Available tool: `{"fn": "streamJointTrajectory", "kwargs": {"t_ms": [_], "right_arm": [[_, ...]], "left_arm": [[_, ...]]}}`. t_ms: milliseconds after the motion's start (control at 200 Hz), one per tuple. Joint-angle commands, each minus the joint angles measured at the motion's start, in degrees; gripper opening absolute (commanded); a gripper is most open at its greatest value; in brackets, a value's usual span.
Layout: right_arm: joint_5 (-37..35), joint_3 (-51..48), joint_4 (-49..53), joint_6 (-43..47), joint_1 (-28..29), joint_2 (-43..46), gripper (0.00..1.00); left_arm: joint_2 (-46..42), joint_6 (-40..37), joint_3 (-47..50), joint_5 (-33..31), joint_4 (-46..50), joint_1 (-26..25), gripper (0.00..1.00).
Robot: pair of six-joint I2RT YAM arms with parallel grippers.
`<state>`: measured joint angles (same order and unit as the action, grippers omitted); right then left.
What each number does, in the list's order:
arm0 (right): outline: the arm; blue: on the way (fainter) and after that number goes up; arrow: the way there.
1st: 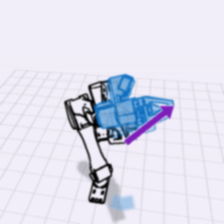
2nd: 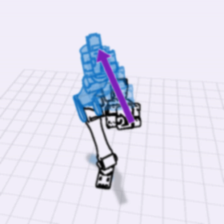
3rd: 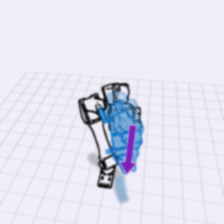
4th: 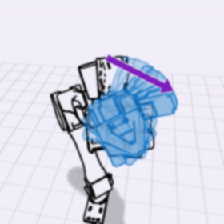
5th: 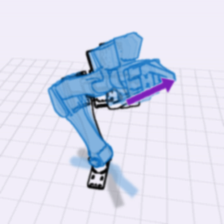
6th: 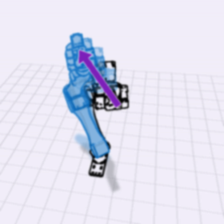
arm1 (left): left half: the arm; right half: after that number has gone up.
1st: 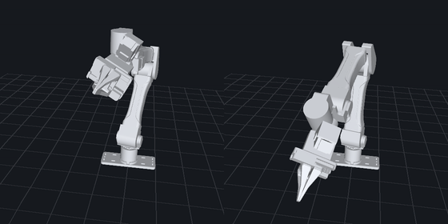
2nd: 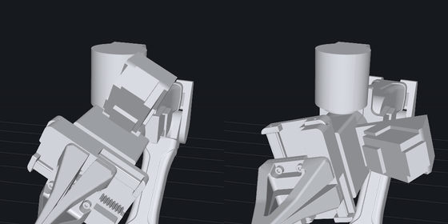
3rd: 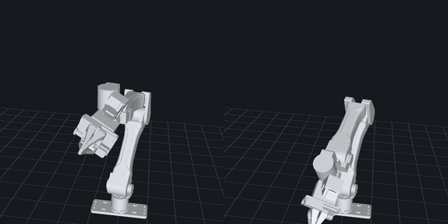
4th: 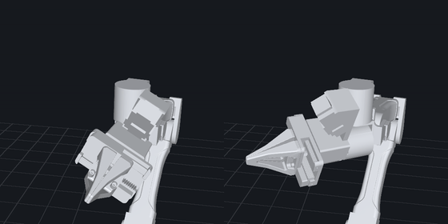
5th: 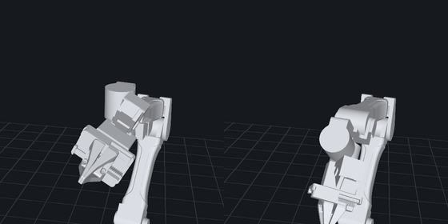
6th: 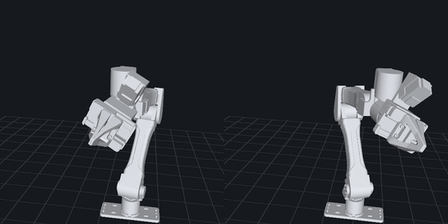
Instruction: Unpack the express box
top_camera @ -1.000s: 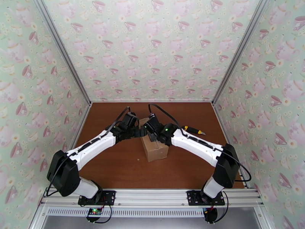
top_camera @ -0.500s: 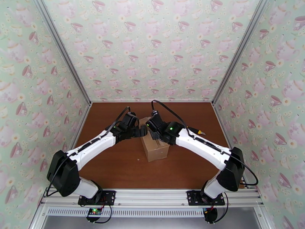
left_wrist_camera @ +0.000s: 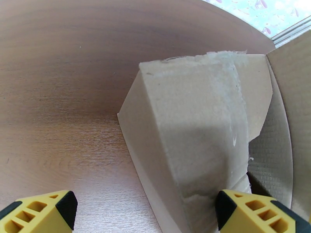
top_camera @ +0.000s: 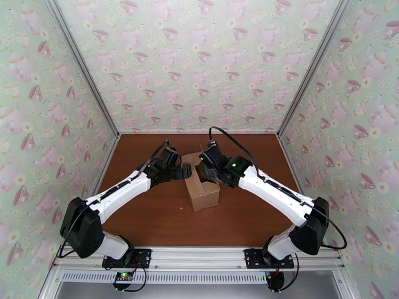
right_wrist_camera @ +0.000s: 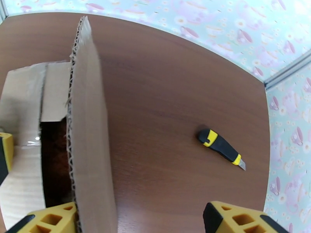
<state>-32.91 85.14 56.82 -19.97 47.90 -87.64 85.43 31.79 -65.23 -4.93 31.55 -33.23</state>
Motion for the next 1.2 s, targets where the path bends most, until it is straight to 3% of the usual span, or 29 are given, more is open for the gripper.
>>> {"fn": "streamJointTrajectory", "kwargs": {"t_ms": [0, 501, 811, 1197], "right_arm": [[0.8, -0.1, 1.5, -1.1, -1.4, 1.6, 0.82], [16.9, -13.4, -6.6, -3.1, -12.8, 6.2, 0.82], [21.6, -22.5, -15.1, -6.3, -13.0, 4.1, 0.81], [22.7, -24.2, -15.6, -7.2, -13.0, 9.1, 0.81]], "left_arm": [[1.0, -0.6, 2.9, -4.4, 8.6, 0.6, 1.00], [0.5, -1.2, 0.6, -4.2, 8.9, 0.6, 1.00], [0.8, -2.3, -2.5, -3.8, 10.5, 0.0, 1.00], [4.1, -4.2, -20.3, -5.4, 21.2, -5.8, 1.00]]}}
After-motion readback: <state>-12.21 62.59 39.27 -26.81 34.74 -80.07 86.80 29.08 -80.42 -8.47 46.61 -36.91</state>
